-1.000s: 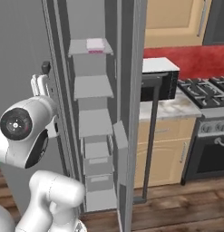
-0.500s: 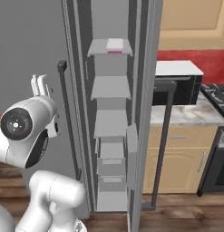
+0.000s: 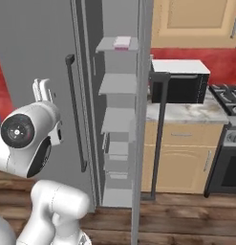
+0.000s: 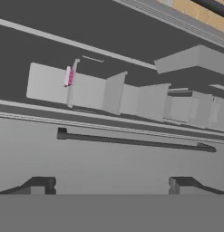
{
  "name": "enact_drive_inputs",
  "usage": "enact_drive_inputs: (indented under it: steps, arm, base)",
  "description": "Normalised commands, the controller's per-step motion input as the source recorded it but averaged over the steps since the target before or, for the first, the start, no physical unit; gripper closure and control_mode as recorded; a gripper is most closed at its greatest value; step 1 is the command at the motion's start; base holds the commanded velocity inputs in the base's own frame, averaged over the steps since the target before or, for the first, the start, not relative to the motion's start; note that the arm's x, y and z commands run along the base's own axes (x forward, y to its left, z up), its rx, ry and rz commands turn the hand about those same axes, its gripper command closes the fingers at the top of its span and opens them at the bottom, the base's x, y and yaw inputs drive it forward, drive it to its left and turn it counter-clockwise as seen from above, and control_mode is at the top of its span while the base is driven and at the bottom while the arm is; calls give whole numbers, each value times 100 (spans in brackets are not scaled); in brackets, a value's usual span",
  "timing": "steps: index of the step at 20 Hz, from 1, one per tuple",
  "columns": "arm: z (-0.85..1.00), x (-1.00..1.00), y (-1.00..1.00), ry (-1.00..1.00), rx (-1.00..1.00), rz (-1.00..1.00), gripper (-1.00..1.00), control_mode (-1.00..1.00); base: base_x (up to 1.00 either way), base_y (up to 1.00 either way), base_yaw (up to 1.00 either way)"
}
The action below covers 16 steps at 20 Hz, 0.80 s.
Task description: The ice cube tray has been filled with water. Take the tray and place it in the freezer to make ice. Close the freezer door after placing the tray.
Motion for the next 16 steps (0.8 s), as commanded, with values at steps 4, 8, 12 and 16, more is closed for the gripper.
enact_drive_inputs:
  steps: [4,8,12,16]
  arm:
    - [0,0,0,0,0,0,-100,100]
    - [0,0,0,0,0,0,-100,100]
    - [0,0,0,0,0,0,-100,100]
    - [0,0,0,0,0,0,-100,100]
  base:
    - [-30,-20,9]
    - [8,-16,5]
    - [39,-1,4]
    - [33,-8,3]
